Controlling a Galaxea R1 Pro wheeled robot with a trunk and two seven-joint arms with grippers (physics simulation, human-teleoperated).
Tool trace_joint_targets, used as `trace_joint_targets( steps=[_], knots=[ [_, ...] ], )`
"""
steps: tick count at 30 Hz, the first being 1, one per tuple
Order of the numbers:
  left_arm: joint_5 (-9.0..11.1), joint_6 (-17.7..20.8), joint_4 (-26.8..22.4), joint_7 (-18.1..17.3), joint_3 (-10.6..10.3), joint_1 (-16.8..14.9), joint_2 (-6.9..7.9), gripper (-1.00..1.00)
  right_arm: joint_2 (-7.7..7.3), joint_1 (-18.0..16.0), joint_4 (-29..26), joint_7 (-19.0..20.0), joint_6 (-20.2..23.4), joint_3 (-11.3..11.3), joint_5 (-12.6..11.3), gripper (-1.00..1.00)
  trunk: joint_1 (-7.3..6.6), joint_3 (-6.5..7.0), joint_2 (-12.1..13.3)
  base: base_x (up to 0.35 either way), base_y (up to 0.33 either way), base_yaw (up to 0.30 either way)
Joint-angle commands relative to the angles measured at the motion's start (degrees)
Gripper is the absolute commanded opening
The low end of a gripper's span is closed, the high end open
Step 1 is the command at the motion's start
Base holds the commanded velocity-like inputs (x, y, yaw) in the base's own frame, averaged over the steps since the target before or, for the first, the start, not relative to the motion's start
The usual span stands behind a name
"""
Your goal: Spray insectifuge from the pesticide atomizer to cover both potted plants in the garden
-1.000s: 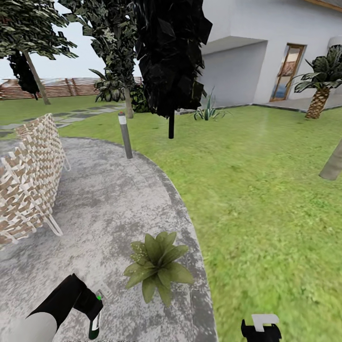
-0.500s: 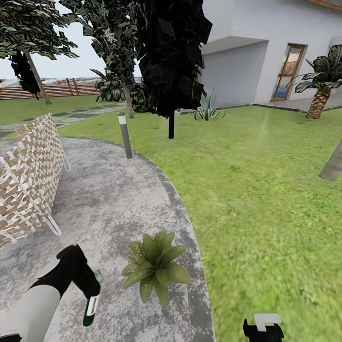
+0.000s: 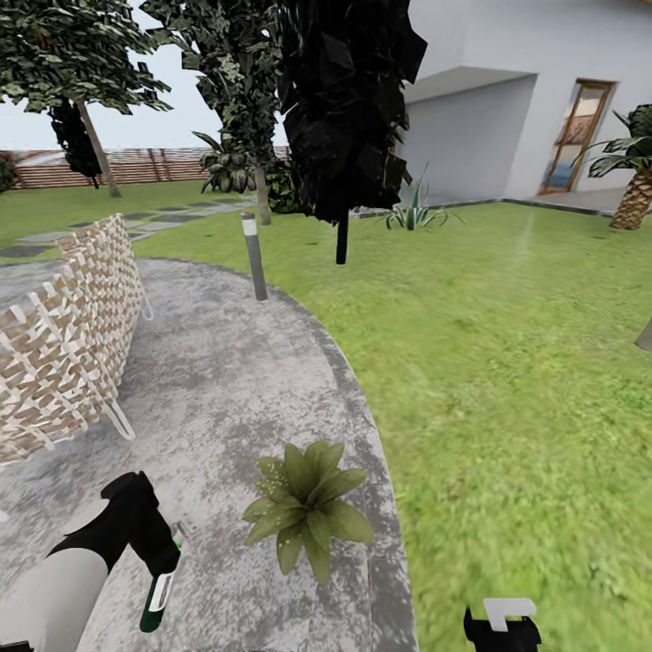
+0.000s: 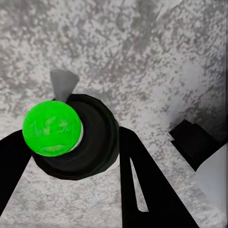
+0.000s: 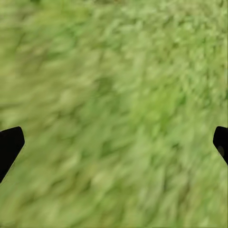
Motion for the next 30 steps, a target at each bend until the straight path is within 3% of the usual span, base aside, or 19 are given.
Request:
trace_joint_targets(
  steps=[1, 11, 13, 14, 15, 16, 18, 21, 30],
  knots=[
    [-0.3, 0.7, -0.1, -0.4, 0.2, 0.0, -0.15, -1.0, -0.01, -0.1, 0.2, -0.1, -0.2, -0.5, 0.6, 1.0, -0.01, -0.05, 0.0, 0.0, -0.22, 0.274],
    [-0.4, 0.9, -0.3, -0.3, 0.2, 0.0, -0.94, -1.0, 0.31, -0.1, 1.9, 0.5, -3.4, -0.4, 0.7, 1.0, -0.01, -0.05, 0.0, 0.0, -0.264, 0.082],
    [-0.4, 0.9, -0.4, -0.3, 0.1, 0.0, -0.91, -1.0, 0.01, 0.0, 1.9, 5.4, -3.4, -0.5, 0.6, 1.0, -0.01, -0.05, 0.0, 0.0, -0.273, 0.001],
    [-0.5, 0.9, -0.5, -0.3, 0.0, -0.1, -0.87, -1.0, -0.28, 0.0, 1.8, 10.0, -3.5, -0.5, 0.4, 1.0, -0.01, -0.05, 0.0, 0.0, -0.273, 0.0],
    [-0.5, 1.0, -0.6, -0.2, -0.1, -0.1, -0.82, -1.0, -0.86, -0.1, 1.6, 14.1, -3.5, -0.6, -1.2, 1.0, -0.01, -0.05, 0.0, 0.0, -0.273, 0.0],
    [-0.5, 1.0, -0.6, -0.2, -0.1, -0.1, -0.75, -1.0, -1.13, -0.1, 1.6, 15.5, -3.4, -0.6, -3.2, 1.0, -0.01, -0.05, 0.0, -0.025, -0.27, 0.0],
    [-0.5, 1.0, -0.6, -0.2, -0.2, -0.1, -0.69, -1.0, -1.35, -0.1, 1.5, 16.3, -3.4, -0.6, -5.9, 1.0, -0.01, -0.05, 0.0, -0.108, -0.248, 0.0],
    [-0.5, 1.1, -0.6, 1.0, -0.1, -0.1, -0.56, -1.0, -1.52, -0.1, 1.4, 16.8, -3.4, -0.5, -8.2, 1.0, -0.01, -0.05, 0.0, -0.155, -0.151, 0.008],
    [-0.6, 1.7, 0.0, 1.7, 0.1, 0.0, -0.8, -1.0, -1.5, -0.1, 1.4, 17.0, -3.5, -0.5, -8.6, 1.0, -0.01, -0.05, 0.0, -0.002, -0.042, 0.241]
  ],
)
